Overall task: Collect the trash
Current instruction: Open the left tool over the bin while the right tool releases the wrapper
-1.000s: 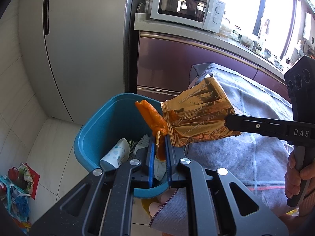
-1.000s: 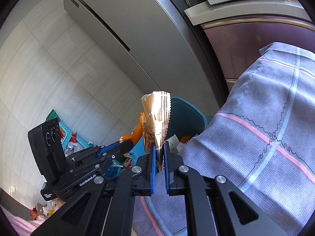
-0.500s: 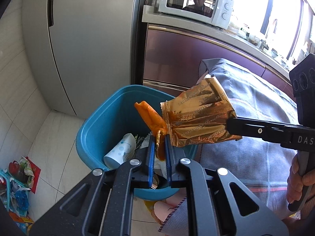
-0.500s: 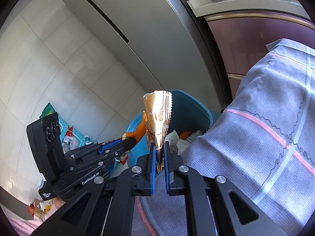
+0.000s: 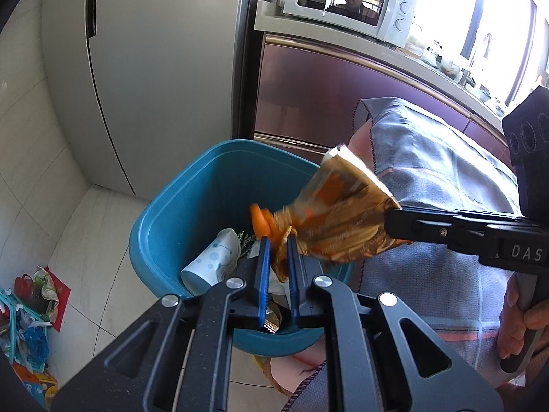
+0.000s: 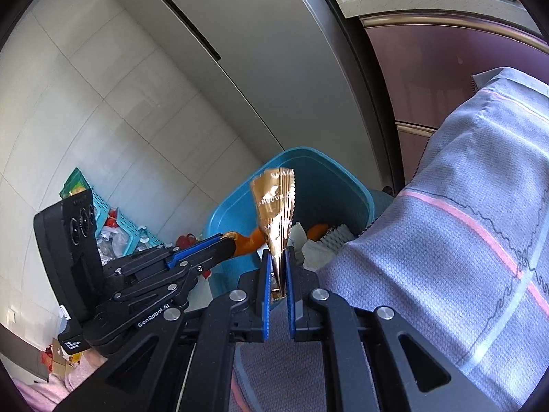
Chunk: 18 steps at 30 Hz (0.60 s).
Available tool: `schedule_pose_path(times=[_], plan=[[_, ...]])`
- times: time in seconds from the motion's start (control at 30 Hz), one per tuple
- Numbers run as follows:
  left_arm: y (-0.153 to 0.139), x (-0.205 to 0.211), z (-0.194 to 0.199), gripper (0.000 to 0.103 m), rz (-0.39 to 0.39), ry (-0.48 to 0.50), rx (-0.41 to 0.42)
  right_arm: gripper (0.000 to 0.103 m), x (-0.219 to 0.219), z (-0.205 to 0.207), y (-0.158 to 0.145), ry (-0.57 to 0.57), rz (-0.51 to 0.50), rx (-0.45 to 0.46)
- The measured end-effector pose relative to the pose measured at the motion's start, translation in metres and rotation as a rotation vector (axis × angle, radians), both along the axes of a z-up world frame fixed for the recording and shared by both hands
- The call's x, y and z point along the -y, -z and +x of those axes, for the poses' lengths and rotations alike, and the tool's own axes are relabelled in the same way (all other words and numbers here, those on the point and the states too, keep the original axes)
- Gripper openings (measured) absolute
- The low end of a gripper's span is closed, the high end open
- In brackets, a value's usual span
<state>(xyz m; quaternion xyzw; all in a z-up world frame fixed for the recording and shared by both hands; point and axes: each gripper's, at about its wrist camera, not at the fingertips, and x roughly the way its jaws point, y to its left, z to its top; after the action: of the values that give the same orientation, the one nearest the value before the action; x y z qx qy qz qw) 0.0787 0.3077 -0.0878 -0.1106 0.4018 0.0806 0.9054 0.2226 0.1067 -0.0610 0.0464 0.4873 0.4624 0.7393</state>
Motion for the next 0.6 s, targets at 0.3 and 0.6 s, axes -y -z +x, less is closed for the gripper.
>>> schedule_pose_path(times=[0.3, 0.6], plan=[[0.006, -0.005, 0.002, 0.011, -0.016, -0.019, -0.013, 0.009, -0.023, 0.002, 0.003, -0.029, -0.045, 0.002], [0.014, -0.009, 0.008, 0.013, -0.057, -0.042, -0.009, 0.014, -0.036, 0.004, 0.001, -0.036, -0.082, 0.016]])
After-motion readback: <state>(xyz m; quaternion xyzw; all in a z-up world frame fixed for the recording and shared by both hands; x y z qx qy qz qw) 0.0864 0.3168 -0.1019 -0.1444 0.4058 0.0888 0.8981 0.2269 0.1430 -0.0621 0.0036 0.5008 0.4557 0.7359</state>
